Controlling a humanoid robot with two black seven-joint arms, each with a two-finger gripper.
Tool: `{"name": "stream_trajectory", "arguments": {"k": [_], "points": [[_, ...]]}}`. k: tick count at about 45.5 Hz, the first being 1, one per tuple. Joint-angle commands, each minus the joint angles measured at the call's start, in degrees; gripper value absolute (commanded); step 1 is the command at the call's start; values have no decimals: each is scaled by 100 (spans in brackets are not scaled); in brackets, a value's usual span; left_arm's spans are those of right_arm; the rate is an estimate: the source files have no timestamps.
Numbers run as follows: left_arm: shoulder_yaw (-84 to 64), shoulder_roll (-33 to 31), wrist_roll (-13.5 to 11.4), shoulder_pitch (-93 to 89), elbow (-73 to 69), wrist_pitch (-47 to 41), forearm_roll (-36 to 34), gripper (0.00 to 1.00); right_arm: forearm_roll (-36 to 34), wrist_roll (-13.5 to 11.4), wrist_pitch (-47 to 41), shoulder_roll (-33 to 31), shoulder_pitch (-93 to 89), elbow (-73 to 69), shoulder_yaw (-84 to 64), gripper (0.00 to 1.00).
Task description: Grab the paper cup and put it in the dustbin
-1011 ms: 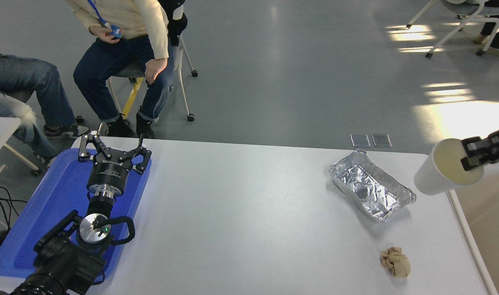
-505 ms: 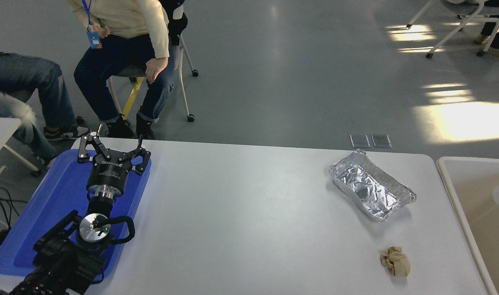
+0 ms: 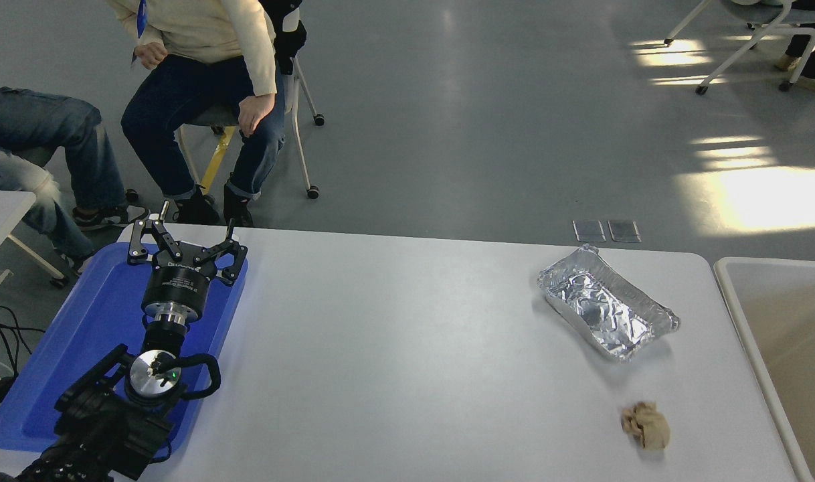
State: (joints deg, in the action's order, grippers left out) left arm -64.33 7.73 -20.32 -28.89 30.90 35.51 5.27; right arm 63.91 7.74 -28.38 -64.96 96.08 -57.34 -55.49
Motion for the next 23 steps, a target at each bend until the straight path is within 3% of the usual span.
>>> {"name": "stream_trajectory", "arguments": {"k": [1,16,23], "points": [[0,0,2,-2,4,-1,-8,100,130,17,588,343,-2286,1137,1690,0],[0,0,2,-2,4,-1,-8,100,16,34,1897,1275,-3754,2253,1769,0],[0,0,2,-2,4,-1,-8,100,-431,52,2223,1723,-4291,2798,1813,0]]}}
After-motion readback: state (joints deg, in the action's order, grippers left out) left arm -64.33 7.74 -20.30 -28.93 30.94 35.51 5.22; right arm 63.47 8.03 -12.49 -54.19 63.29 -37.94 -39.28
